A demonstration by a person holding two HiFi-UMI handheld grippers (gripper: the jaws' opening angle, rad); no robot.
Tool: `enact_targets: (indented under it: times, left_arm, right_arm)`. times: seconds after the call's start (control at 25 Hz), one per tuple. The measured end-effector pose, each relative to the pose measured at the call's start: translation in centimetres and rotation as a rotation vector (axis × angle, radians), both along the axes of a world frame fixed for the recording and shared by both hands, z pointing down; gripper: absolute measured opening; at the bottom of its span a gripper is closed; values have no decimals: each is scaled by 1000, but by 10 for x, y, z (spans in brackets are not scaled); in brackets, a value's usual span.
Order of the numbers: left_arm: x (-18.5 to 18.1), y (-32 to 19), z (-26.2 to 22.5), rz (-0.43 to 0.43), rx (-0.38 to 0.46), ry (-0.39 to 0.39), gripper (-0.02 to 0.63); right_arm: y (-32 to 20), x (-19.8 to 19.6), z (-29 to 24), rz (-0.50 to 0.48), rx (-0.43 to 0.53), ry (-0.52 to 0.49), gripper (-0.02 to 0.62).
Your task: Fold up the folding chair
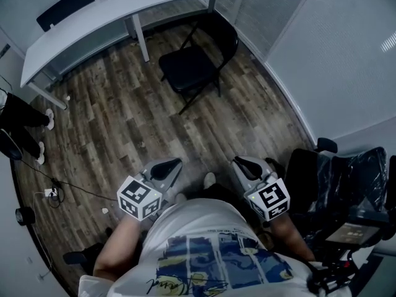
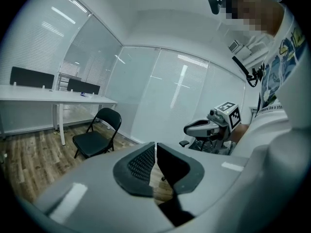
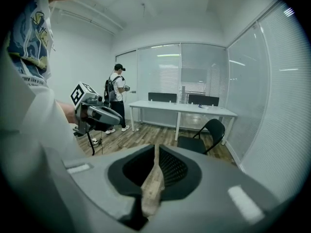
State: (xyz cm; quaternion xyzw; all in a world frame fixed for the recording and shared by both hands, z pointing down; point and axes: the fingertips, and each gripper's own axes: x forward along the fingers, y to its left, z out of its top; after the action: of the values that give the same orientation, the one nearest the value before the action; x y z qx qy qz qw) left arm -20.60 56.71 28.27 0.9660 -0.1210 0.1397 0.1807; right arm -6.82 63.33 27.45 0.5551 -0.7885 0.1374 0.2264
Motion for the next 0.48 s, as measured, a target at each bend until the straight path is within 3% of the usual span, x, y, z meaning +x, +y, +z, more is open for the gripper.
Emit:
enact_targets:
  times: [0.48]
  left_arm:
    - [99, -35, -15, -29, 15, -20, 32]
  right_arm:
    - [-38, 101, -5, -13, 18, -25, 37]
